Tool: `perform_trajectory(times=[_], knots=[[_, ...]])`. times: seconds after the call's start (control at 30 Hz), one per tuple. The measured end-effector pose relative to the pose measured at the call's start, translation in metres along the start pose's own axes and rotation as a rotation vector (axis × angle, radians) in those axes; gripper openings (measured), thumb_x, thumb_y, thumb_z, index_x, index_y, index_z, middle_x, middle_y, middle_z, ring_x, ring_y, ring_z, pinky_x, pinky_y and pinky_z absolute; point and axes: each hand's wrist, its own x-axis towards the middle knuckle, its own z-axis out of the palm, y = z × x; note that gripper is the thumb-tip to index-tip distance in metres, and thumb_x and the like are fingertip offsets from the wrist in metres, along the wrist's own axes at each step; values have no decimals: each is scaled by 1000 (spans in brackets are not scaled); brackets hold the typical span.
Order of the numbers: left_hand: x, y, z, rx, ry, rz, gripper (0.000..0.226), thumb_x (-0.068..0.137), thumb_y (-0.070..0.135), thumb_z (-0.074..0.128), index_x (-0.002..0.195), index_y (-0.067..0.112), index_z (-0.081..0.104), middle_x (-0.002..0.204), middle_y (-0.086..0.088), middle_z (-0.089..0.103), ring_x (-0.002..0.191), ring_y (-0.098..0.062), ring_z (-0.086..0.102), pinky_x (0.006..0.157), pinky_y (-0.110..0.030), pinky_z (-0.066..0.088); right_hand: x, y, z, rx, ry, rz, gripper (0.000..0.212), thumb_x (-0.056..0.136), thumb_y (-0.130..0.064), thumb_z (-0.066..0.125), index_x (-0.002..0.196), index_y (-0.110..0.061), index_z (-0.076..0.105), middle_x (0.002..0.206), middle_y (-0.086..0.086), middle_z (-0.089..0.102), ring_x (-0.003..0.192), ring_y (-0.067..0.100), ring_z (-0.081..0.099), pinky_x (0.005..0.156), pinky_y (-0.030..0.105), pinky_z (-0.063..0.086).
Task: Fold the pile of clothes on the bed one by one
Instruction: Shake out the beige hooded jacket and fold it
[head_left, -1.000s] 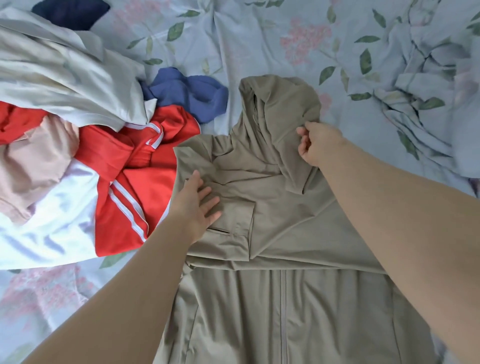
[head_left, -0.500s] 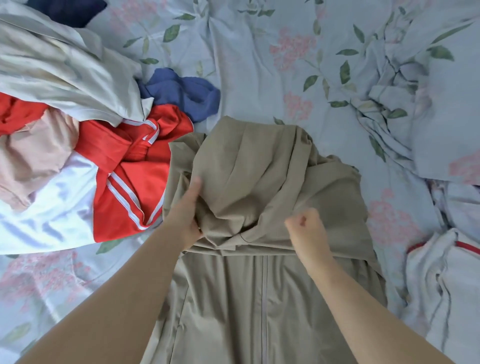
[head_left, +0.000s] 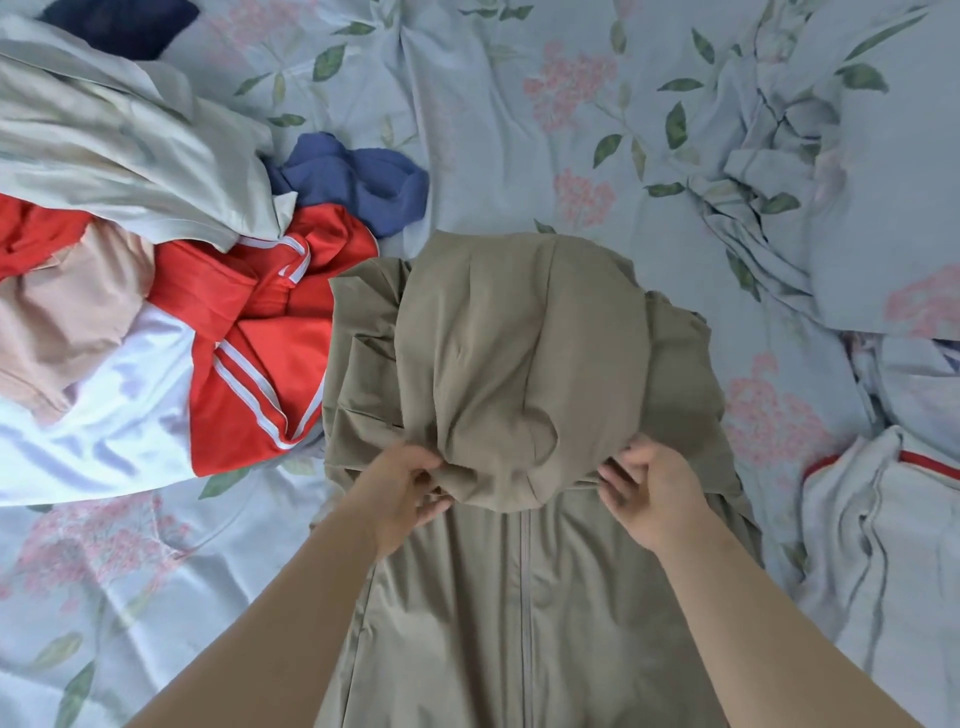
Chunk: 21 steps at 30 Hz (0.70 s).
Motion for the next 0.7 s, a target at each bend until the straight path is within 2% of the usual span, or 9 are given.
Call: perform_trajectory(times=[0.07,0.2,0.27,0.33,0.43,0.5,0.57,0.63,0.7], knots=[[3,-6,5,2,123,-70,13,90,23,53,100,15,57,108,-5,62,89,-20,59,84,-41,46,10,8,-9,-82,155,1,16,97,-22,41,109,-17,51,110,1,56,88,17,54,78,33,44],[17,11,34,118,334,64,61,76,52,71,125,24,46,119,1,53,107,-26,55,65,-38,53,10,-1,20,-222,134,-56,37,88,-43,61,109,-15,50,108,6,56,96,27,57,73,41,50],[30,15,44,294,407,147,60,78,39,73,128,18,47,118,-4,53,101,-28,56,63,-41,56,13,-4,36,-301,100,-49,37,86,-31,69,110,-11,50,106,9,56,90,29,58,62,39,52],[37,16,52,263,396,135,38,87,22,66,120,9,54,110,-10,56,92,-28,58,60,-41,56,16,-6,46,-259,70,5,24,86,-13,67,105,-10,53,106,14,59,83,27,60,62,39,52],[24,24,55,-236,146,146,5,95,9,54,99,7,57,100,-12,63,78,-20,63,57,-38,58,15,-19,41,173,-51,20,19,88,2,56,103,-10,60,100,12,68,86,24,67,79,38,56],[4,23,44,-451,-78,207,10,95,10,49,95,9,59,91,-7,71,78,-15,69,70,-34,59,5,-29,24,420,-198,-61,34,83,10,51,105,-12,62,94,7,72,83,21,71,85,35,56],[-7,9,24,-322,-129,143,15,94,8,47,96,15,60,85,0,72,77,-12,69,78,-34,56,-4,-23,1,328,-227,-35,40,81,11,46,103,-18,62,93,4,70,82,20,70,87,36,55],[-12,-13,5,-3,9,-8,24,92,-1,48,101,18,59,86,0,63,78,-13,59,79,-35,49,-8,-7,-20,18,-66,55,38,90,8,36,94,-21,59,88,3,61,79,21,61,79,32,49],[-6,-27,-4,26,177,-126,23,89,3,50,106,17,56,95,-4,58,87,-18,56,81,-38,46,-5,5,-31,-84,88,126,28,96,-7,34,95,-23,57,91,-1,57,96,20,55,83,33,41]])
